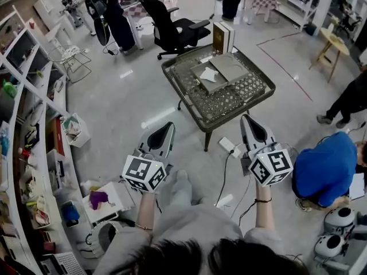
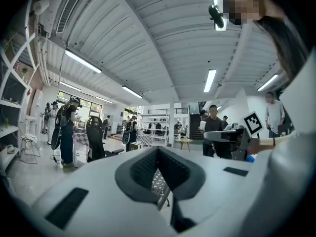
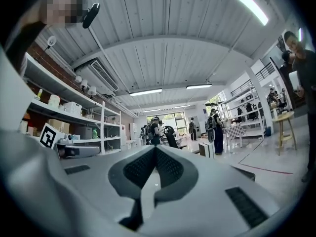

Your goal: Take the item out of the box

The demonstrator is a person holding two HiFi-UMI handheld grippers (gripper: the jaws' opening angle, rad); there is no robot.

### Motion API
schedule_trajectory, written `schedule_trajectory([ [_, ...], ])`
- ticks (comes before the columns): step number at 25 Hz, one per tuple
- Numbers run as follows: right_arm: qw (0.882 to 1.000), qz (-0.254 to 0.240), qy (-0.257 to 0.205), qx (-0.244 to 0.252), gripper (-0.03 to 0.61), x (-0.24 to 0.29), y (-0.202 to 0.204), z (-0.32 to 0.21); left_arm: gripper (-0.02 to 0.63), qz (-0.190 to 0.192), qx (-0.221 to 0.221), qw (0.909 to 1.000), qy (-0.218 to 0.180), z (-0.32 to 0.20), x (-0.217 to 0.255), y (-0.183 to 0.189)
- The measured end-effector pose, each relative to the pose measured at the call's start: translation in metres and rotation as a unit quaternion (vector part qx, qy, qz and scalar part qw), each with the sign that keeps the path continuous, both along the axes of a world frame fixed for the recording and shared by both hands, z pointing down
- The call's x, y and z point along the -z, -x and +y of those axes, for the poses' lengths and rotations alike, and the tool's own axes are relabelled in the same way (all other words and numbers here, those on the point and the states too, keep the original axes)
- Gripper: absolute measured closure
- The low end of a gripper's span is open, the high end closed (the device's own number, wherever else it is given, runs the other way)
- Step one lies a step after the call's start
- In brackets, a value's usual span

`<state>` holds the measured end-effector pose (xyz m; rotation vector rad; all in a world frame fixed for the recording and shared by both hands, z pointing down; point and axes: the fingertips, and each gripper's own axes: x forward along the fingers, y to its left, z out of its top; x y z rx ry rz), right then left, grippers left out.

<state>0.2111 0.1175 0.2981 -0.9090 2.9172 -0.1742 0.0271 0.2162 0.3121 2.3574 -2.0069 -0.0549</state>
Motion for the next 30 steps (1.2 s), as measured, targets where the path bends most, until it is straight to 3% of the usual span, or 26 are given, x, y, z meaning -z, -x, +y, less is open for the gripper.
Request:
schedule_trajectory([
  [16,0.999,0.006,0.012,-0.05,0.558,-0.019,0.101,-0.105,0.597,0.012,-0.072,0.9972,0.015,-0.126,-0.02,0.096],
  [23,0.997,0.012,0.015,-0.076,0.558,-0.027,0.131,-0.142,0.597,0.013,-0.104,0.9943,0.022,-0.171,-0.032,0.124],
  [30,0.995,0.025,0.05,-0.088,0.558,-0.053,0.147,-0.184,0.597,0.031,-0.118,0.9916,0.042,-0.219,-0.051,0.133],
])
